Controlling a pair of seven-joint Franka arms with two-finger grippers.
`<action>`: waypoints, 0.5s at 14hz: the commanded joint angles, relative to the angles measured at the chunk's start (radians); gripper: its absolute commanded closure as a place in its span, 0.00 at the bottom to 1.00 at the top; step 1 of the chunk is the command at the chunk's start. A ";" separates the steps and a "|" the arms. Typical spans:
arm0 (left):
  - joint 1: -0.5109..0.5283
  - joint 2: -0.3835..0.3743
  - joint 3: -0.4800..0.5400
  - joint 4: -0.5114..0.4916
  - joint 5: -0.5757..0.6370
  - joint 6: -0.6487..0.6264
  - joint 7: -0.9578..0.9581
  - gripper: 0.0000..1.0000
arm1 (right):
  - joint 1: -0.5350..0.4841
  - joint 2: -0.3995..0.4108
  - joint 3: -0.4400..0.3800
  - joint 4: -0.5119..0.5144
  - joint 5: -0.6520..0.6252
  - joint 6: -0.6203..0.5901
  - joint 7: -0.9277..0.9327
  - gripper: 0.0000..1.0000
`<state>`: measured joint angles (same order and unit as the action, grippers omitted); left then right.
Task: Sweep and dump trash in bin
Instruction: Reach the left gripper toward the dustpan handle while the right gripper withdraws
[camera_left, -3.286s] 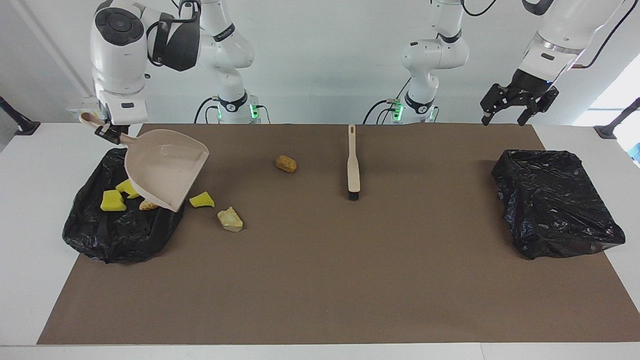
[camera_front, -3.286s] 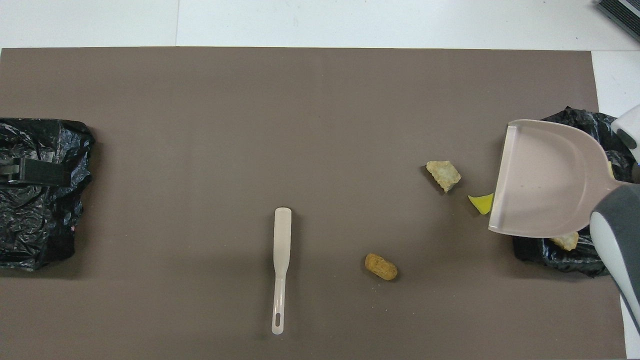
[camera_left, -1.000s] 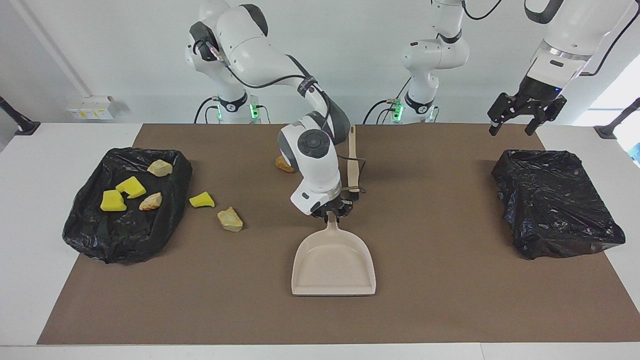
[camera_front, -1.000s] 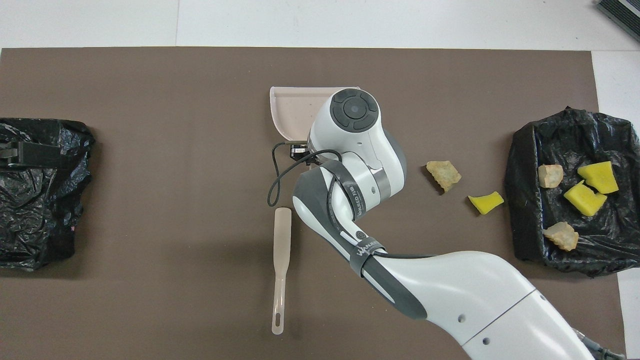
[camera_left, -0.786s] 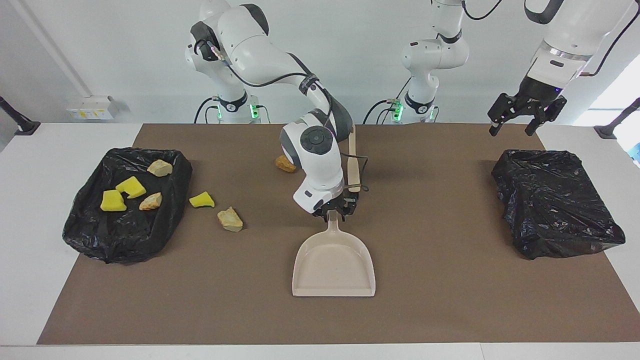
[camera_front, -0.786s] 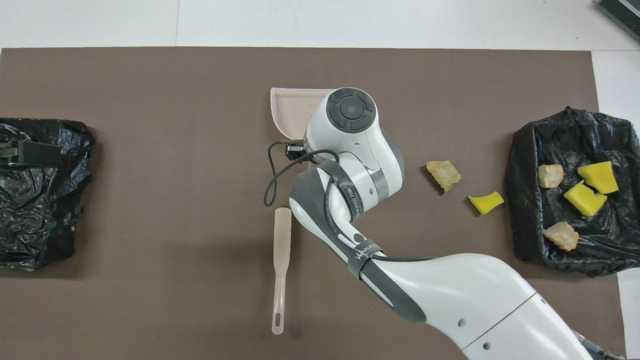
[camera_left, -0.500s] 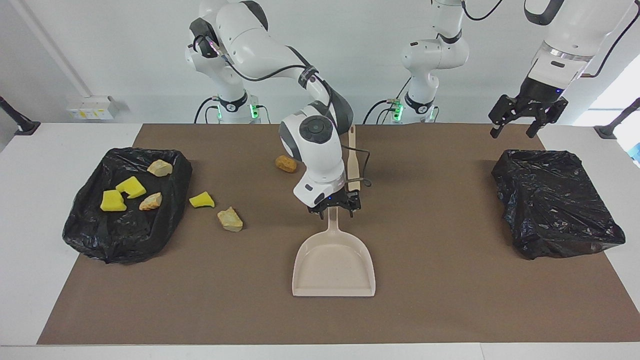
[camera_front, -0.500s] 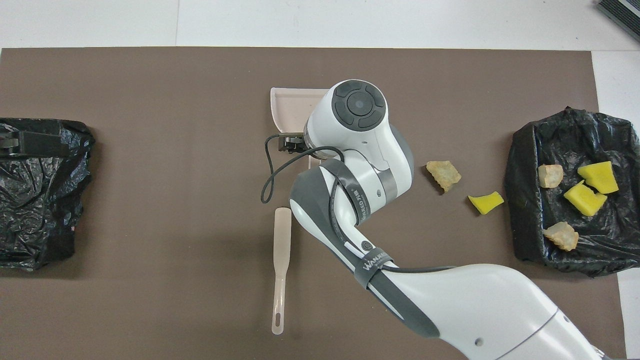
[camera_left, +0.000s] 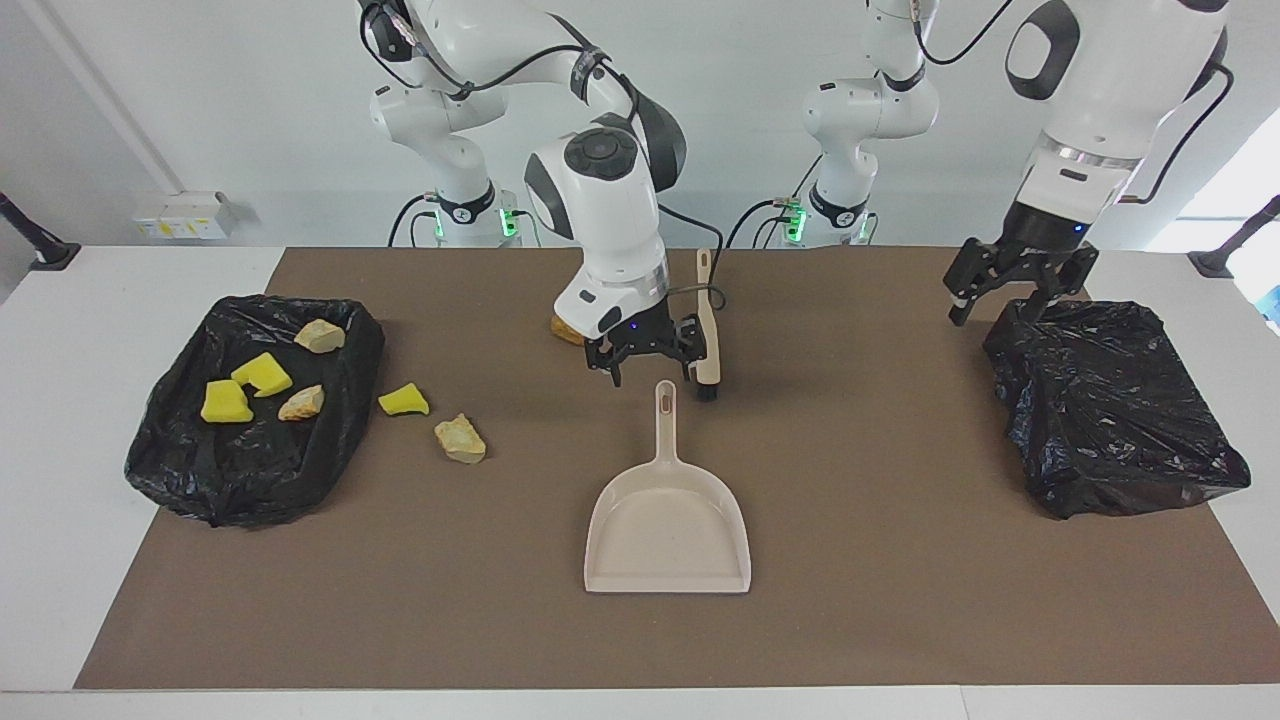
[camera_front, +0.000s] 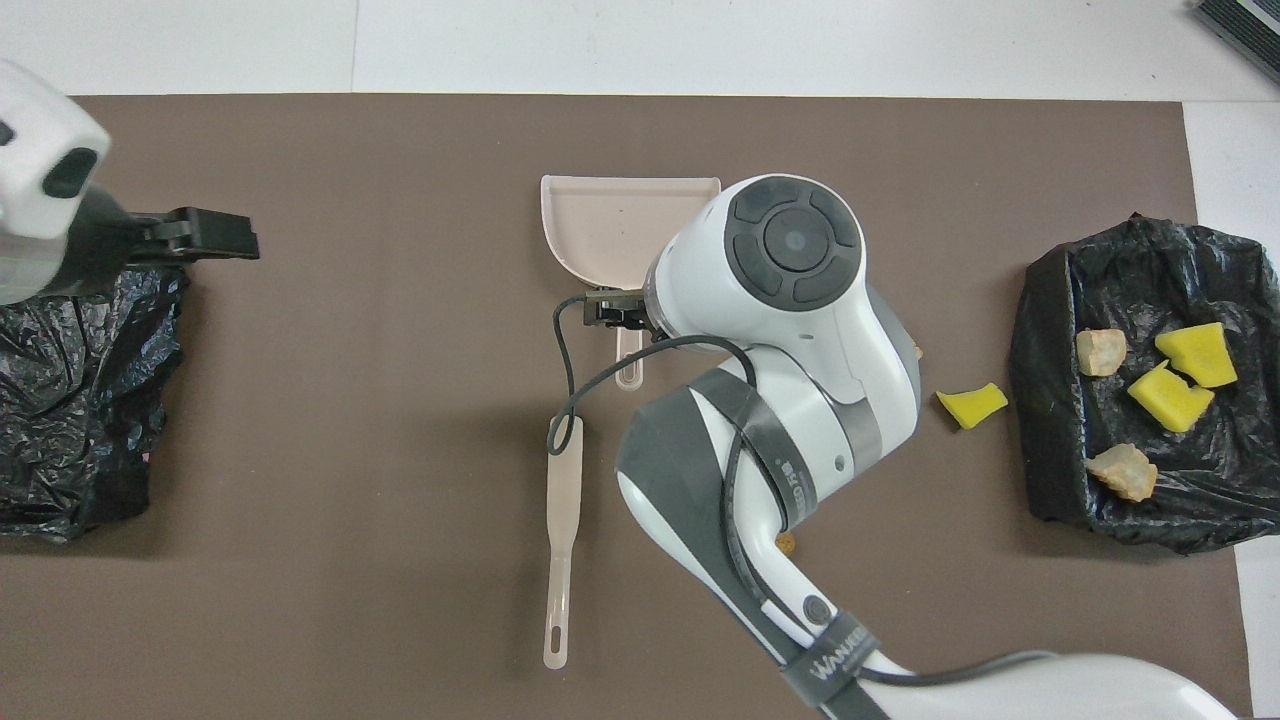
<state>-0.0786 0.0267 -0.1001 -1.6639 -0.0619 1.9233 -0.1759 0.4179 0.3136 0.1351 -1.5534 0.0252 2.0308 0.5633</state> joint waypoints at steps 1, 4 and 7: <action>-0.079 0.108 0.005 0.090 0.007 0.025 -0.034 0.00 | 0.047 -0.120 0.003 -0.173 -0.039 0.041 0.094 0.00; -0.145 0.183 0.003 0.177 0.007 0.028 -0.045 0.00 | 0.099 -0.192 0.004 -0.290 -0.039 0.095 0.171 0.00; -0.223 0.287 0.002 0.257 0.014 0.028 -0.102 0.00 | 0.163 -0.254 0.003 -0.428 -0.040 0.219 0.272 0.00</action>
<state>-0.2600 0.2252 -0.1081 -1.5017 -0.0620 1.9649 -0.2355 0.5540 0.1296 0.1393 -1.8614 0.0063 2.1811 0.7688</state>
